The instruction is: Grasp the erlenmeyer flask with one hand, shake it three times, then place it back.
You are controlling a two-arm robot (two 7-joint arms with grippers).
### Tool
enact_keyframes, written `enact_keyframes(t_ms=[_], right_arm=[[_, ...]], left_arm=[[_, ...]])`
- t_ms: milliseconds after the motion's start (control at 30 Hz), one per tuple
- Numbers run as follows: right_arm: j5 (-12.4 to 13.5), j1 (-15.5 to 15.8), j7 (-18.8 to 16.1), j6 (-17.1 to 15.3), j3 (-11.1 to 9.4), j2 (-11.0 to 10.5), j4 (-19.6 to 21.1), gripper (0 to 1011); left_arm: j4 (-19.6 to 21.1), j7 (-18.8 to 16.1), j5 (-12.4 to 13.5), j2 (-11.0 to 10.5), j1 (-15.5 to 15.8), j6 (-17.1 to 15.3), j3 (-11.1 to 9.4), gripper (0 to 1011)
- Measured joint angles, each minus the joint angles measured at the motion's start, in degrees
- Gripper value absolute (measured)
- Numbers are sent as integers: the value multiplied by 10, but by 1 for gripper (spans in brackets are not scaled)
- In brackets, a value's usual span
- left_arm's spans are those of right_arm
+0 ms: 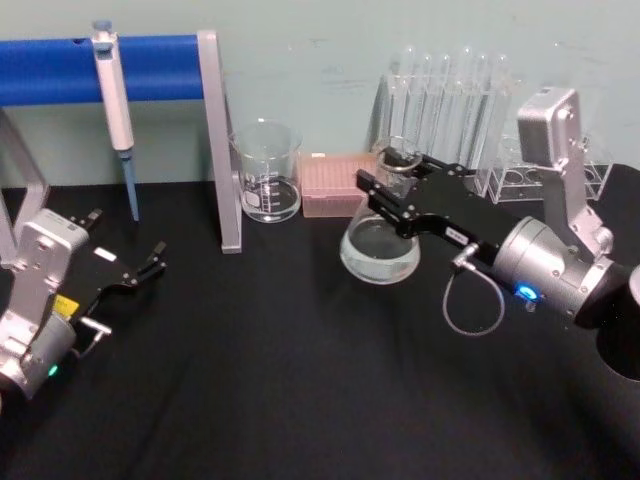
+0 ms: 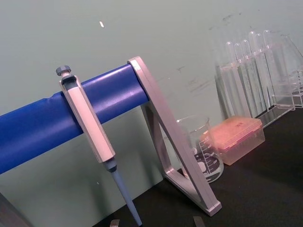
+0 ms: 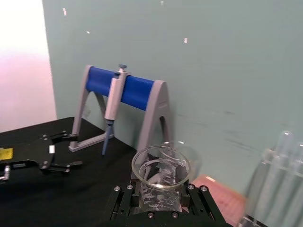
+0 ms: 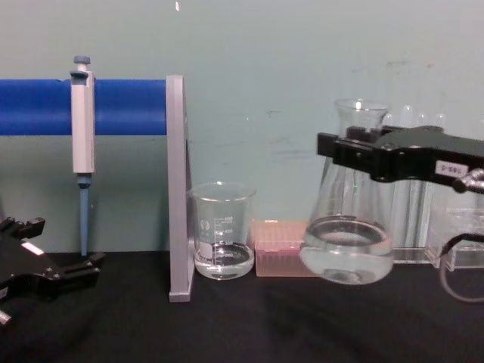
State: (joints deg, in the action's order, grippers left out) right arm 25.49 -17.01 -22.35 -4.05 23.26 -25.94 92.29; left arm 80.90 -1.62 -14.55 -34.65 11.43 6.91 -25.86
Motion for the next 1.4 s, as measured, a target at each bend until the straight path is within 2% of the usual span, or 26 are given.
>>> enact_keyframes(t_ms=[267, 633, 967, 1400], right_arm=[[-7, 16, 14, -6, -24, -2, 9, 458], [-15, 22, 11, -10, -33, 3, 12, 458], [-16, 14, -7, -9, -25, 10, 5, 457], [-10, -4, -39, -5, 2, 16, -4, 458]], left_arm=[[0, 0, 0, 0, 0, 0, 0, 1001], [0, 0, 0, 0, 0, 0, 0, 1001], [0, 0, 0, 0, 0, 0, 0, 1001], [0, 0, 0, 0, 0, 0, 0, 1001]])
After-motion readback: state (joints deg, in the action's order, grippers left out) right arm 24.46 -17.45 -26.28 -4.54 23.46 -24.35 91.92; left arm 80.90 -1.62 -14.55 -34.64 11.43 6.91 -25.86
